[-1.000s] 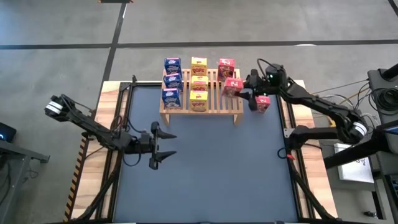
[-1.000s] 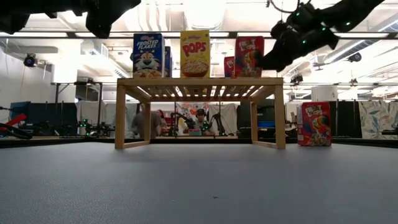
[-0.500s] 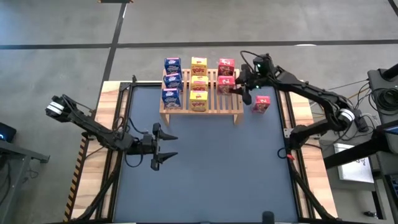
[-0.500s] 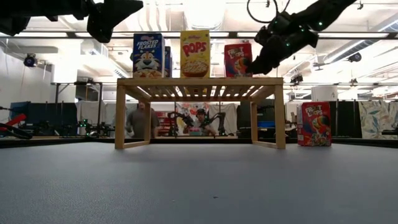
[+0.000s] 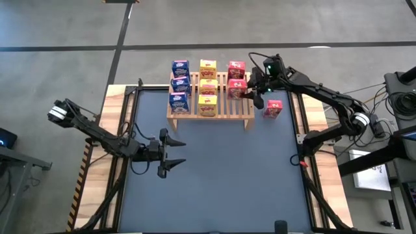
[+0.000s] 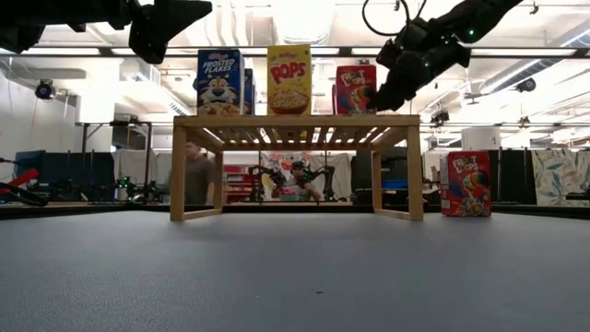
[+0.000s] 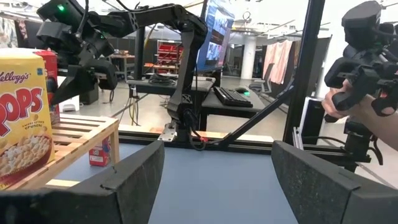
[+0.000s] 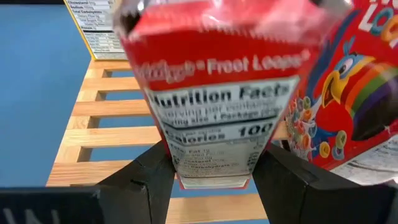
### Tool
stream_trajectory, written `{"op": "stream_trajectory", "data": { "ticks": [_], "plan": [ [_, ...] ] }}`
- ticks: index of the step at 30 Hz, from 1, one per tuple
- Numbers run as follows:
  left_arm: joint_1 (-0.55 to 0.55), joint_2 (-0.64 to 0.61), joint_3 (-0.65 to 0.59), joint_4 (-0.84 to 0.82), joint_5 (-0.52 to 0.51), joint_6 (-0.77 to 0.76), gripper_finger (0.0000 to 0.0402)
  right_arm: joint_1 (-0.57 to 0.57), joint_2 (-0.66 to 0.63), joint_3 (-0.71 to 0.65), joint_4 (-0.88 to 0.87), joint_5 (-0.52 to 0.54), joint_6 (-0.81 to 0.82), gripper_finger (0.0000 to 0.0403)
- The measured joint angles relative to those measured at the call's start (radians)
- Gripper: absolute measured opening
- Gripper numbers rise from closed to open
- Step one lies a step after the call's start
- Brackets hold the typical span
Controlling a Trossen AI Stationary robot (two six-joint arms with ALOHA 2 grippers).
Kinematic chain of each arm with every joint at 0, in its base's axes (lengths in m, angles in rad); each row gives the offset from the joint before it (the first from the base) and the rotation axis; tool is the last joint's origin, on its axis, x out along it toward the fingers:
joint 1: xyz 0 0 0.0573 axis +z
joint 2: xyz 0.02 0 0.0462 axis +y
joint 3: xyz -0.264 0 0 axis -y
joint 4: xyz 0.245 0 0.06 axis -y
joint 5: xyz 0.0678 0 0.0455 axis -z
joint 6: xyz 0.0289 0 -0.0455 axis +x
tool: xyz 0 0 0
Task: Stack cereal on shelf
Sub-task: Put the bottom red cereal box on the shelf aligned with the other red cereal box
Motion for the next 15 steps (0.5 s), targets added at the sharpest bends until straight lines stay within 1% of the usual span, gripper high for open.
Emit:
{"op": "stream_trajectory", "data": {
  "ticks": [15],
  "plan": [
    [0.0, 0.0, 0.0, -0.002, 0.0, -0.019, 0.0281, 0.0, -0.001, 0.004, -0.016, 0.008, 0.002, 0.0235]
  ]
}}
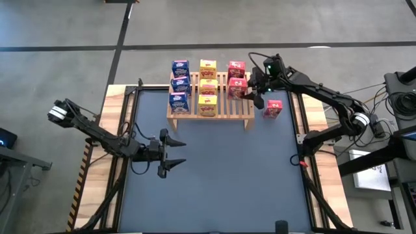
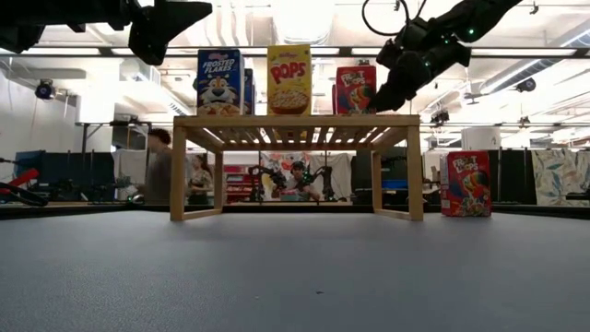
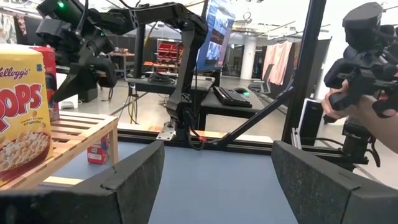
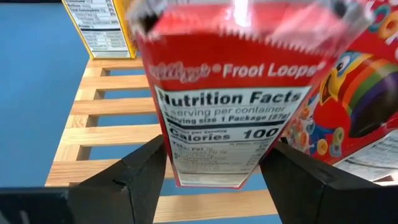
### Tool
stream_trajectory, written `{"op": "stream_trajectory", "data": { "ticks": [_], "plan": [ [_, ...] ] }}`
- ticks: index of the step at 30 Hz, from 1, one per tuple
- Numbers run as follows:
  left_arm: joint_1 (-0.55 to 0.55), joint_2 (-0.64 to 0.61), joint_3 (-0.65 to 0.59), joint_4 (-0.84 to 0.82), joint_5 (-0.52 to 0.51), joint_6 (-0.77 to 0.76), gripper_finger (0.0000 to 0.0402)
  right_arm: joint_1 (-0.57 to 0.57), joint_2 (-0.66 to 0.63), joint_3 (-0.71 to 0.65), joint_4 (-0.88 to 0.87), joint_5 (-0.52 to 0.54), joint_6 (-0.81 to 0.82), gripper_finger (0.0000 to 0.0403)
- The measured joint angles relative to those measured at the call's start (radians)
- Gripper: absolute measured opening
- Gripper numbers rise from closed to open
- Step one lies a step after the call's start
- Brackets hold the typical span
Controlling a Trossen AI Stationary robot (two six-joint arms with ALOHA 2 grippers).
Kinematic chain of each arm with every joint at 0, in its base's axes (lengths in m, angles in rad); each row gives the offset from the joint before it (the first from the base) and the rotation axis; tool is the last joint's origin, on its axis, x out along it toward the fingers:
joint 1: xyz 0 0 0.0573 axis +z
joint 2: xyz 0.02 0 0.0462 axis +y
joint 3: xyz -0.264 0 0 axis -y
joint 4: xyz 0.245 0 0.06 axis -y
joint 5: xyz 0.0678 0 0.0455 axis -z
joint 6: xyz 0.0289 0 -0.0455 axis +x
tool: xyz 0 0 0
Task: Stack cereal on shelf
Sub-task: Put the bottom red cereal box on the shelf aligned with the other red cereal box, then put the red cereal box on the shelf aligned with the other red cereal box
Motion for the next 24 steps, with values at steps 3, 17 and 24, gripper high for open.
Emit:
{"op": "stream_trajectory", "data": {
  "ticks": [3, 17, 24],
  "plan": [
    [0.0, 0.0, 0.0, -0.006, 0.0, 0.0, 0.0281, 0.0, -0.008, 0.005, 0.0, 0.0, 0.0, 0.0244],
    [0.0, 0.0, 0.0, -0.014, 0.0, -0.005, 0.0281, 0.0, -0.1, 0.005, -0.074, 0.059, 0.002, 0.0266],
    [0.0, 0.0, 0.0, -0.02, -0.001, -0.007, 0.0281, 0.0, -0.172, 0.006, -0.132, 0.097, 0.01, 0.0267]
  ]
}}
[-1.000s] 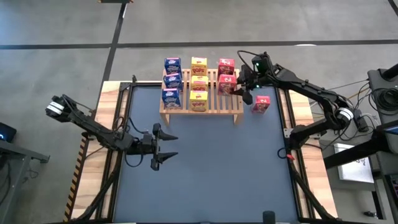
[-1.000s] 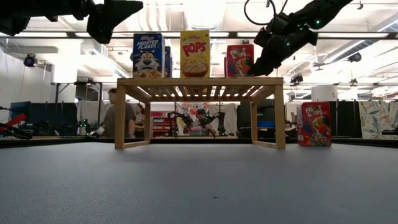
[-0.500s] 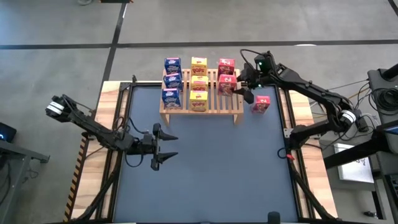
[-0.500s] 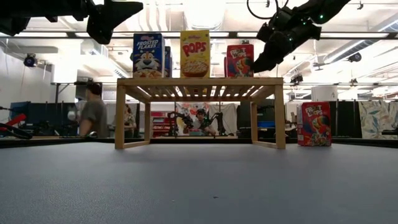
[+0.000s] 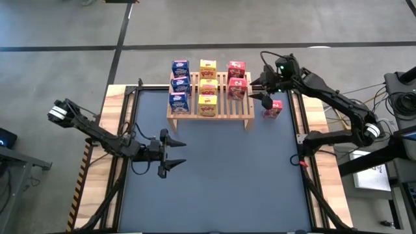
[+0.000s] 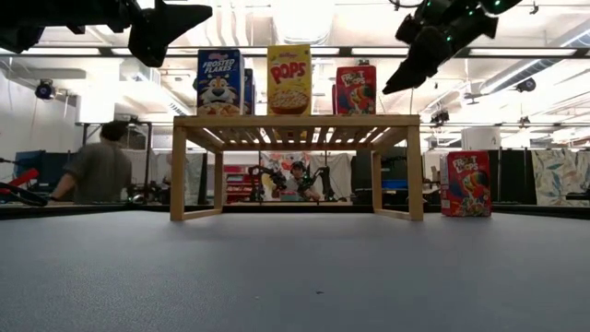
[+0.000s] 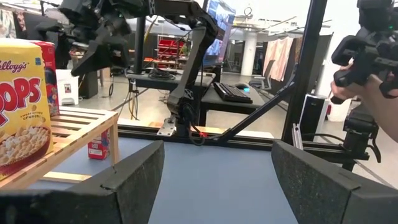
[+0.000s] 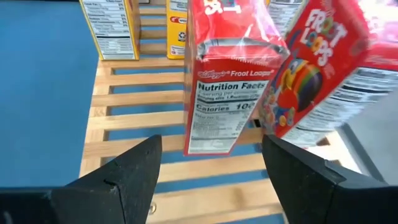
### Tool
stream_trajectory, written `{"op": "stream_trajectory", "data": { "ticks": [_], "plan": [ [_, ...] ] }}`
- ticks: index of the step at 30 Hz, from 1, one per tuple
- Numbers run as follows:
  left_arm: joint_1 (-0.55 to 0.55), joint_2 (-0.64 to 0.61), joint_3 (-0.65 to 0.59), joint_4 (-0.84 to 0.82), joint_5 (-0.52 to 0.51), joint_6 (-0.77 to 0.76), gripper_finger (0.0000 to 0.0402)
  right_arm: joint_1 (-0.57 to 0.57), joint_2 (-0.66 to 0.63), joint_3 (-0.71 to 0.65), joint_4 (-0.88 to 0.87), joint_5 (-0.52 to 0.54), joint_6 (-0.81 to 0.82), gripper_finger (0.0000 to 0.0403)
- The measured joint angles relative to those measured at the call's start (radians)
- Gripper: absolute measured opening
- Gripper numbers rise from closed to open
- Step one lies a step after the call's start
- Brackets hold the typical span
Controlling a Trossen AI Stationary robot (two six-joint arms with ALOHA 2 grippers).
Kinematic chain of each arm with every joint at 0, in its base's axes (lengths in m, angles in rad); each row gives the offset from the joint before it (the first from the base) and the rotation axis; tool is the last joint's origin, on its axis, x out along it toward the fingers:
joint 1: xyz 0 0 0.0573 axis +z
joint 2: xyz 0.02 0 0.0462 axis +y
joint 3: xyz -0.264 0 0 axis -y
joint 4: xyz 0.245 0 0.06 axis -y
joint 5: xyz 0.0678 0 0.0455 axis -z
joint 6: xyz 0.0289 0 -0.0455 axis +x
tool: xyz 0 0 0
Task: Stack cereal on shelf
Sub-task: Put the red cereal box on the shelf aligned with the other red cereal box
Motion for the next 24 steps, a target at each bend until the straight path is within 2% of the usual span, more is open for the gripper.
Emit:
{"op": "stream_trajectory", "data": {
  "ticks": [9, 16, 24],
  "plan": [
    [0.0, 0.0, 0.0, 0.0, 0.0, 0.0, 0.0281, 0.0, -0.128, 0.0, -0.073, 0.065, 0.005, 0.0265],
    [0.0, 0.0, 0.0, 0.0, 0.0, 0.0, 0.0281, 0.0, -0.194, 0.001, -0.122, 0.272, 0.02, 0.0265],
    [0.0, 0.0, 0.0, -0.005, -0.001, 0.0, 0.0281, 0.0, -0.2, 0.001, -0.244, 0.292, 0.026, 0.0265]
  ]
}}
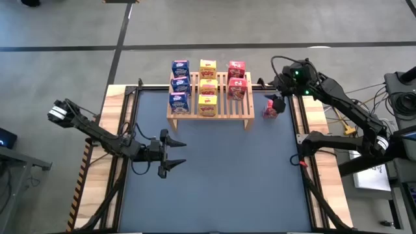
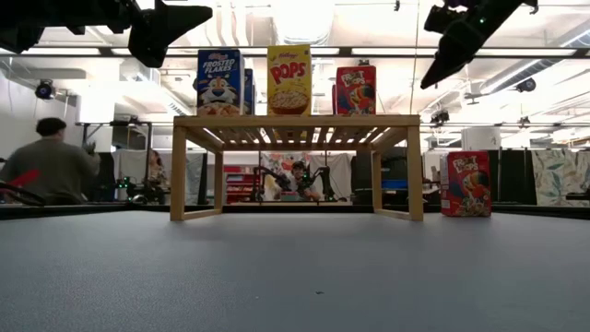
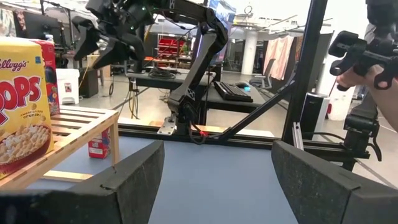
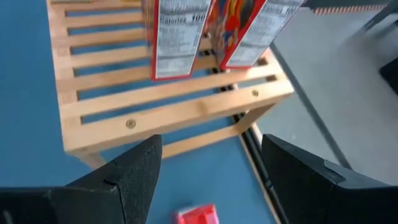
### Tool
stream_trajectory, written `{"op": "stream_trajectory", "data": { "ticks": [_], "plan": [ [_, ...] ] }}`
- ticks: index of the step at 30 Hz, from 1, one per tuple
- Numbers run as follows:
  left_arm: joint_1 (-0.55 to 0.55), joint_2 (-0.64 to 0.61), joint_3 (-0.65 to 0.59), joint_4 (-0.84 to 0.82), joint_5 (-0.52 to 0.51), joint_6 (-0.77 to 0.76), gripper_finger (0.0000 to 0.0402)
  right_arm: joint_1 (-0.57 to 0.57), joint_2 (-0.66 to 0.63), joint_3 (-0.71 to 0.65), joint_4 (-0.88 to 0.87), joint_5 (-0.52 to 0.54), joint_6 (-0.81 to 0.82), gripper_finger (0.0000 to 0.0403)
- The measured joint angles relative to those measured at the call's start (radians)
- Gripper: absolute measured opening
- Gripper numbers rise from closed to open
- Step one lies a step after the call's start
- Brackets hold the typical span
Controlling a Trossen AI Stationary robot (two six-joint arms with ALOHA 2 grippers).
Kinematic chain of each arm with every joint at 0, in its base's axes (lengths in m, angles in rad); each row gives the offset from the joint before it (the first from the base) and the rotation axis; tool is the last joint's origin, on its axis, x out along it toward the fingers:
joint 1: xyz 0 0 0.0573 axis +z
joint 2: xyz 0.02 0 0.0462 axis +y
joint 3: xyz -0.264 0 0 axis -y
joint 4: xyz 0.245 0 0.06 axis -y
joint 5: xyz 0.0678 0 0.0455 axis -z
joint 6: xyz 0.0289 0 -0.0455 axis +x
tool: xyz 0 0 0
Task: Stack cereal on shelf
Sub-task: Put the red cereal box on the shelf aligned with the other red cereal box
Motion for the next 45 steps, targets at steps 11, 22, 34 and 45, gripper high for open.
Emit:
{"op": "stream_trajectory", "data": {
  "ticks": [11, 22, 34, 45],
  "plan": [
    [0.0, 0.0, 0.0, -0.001, 0.0, 0.0, 0.0281, 0.0, -0.014, 0.0, -0.138, 0.109, -0.005, 0.0265],
    [0.0, 0.022, 0.0, -0.001, 0.001, -0.019, 0.0281, 0.0, -0.034, 0.0, -0.186, 0.13, 0.028, 0.0265],
    [0.0, 0.077, 0.0, 0.057, 0.001, -0.016, 0.0281, 0.0, -0.045, 0.0, -0.275, 0.209, 0.047, 0.0265],
    [0.0, 0.072, -0.001, 0.106, 0.039, -0.005, 0.0281, 0.0, -0.045, 0.0, -0.277, 0.21, 0.089, 0.0265]
  ]
}}
